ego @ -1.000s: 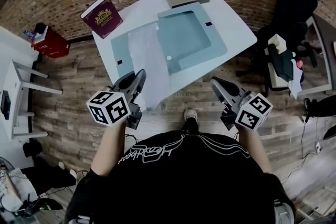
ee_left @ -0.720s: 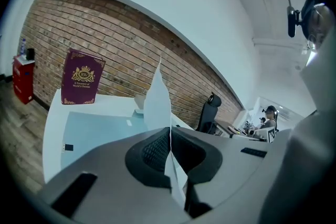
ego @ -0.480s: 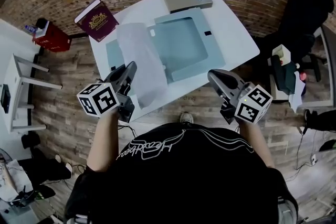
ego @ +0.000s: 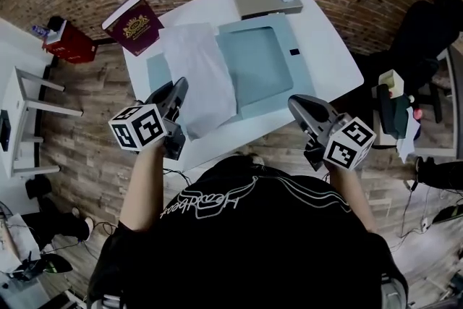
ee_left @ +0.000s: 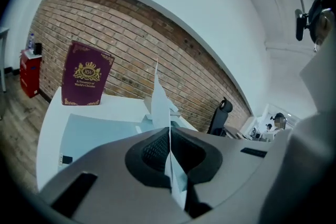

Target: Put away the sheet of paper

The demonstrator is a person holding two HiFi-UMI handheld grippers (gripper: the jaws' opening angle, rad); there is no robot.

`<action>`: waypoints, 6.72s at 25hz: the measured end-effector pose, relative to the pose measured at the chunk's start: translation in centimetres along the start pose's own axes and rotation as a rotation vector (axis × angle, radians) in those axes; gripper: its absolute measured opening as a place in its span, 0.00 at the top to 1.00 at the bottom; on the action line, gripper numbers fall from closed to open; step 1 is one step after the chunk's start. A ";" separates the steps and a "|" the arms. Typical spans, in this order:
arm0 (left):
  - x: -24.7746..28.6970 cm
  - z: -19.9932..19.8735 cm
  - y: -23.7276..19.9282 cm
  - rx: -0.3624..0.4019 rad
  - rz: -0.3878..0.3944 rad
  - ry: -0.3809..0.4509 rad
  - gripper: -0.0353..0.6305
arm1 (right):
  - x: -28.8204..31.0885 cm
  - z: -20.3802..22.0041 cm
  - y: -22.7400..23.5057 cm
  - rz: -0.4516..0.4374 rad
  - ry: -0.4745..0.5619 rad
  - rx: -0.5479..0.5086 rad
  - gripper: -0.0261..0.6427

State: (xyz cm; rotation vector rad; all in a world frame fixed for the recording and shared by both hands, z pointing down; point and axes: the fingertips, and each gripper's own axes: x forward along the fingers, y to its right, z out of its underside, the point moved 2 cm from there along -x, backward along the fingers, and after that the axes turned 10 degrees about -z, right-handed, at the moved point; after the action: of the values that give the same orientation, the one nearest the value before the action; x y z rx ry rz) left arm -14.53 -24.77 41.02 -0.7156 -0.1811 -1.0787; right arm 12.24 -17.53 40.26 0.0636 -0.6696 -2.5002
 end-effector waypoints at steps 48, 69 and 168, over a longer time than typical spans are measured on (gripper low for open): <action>8.3 7.2 -10.8 -0.178 -0.182 -0.214 0.90 | 5.5 0.2 0.8 -0.027 -0.118 0.067 0.96; 12.9 8.2 -4.4 -0.200 -0.230 -0.234 0.90 | 2.7 -4.1 7.3 -0.120 -0.102 0.049 0.96; 0.8 2.5 17.2 0.165 0.194 0.054 0.90 | -1.8 -4.8 1.4 -0.206 -0.050 -0.055 0.96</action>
State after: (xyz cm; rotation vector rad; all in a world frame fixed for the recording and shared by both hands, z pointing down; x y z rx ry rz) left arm 0.98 -19.11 35.63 -0.5435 -0.1491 -0.8858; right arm 15.36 -19.80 36.54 0.0526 -0.6423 -2.7249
